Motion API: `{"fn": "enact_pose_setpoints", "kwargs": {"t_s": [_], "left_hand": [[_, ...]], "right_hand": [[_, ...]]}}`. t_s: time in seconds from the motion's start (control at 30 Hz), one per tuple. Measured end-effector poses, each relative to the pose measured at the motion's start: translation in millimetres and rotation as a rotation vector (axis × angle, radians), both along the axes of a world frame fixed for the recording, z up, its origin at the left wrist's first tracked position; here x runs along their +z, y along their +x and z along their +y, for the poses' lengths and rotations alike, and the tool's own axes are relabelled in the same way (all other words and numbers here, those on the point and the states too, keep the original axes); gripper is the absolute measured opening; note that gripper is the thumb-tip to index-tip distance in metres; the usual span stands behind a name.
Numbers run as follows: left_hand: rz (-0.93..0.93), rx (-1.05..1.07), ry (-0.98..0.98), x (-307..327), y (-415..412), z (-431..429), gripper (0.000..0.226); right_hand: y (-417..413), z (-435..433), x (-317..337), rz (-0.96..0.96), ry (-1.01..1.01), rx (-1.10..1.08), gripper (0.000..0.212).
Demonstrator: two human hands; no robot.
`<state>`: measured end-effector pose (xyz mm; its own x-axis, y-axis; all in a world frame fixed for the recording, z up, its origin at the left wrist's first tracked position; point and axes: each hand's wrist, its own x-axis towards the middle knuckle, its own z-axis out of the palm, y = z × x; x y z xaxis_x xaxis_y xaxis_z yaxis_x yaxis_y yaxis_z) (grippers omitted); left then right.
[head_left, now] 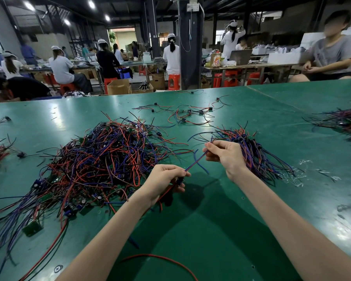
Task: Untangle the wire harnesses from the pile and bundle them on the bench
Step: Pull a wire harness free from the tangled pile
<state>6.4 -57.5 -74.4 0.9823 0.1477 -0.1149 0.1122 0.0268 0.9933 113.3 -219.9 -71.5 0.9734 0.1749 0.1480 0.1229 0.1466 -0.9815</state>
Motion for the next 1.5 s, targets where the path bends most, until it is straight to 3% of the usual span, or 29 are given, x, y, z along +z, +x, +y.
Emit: {"fn": "enact_pose_setpoints", "kwargs": {"t_s": [0.23,0.33,0.67,1.13,1.37,1.5], "left_hand": [[-0.014,-0.029,0.027,4,-1,0,0.022],[-0.021,-0.033,0.033,4,-1,0,0.023],[-0.037,-0.018,0.064,1,0,2,0.029],[-0.047,-0.027,0.062,1,2,4,0.037],[-0.048,-0.044,0.076,2,2,2,0.035],[-0.045,-0.042,0.096,4,1,2,0.030]], "right_hand": [[-1,-3,7,0.238,0.254,0.089,0.009],[-1,-3,7,0.253,0.302,0.045,0.007],[5,-7,-2,-0.086,-0.069,-0.178,0.013],[4,-8,10,0.372,0.410,0.110,0.013],[7,-7,5,0.223,0.248,-0.046,0.014],[8,-6,0,-0.040,-0.074,-0.178,0.017]]}}
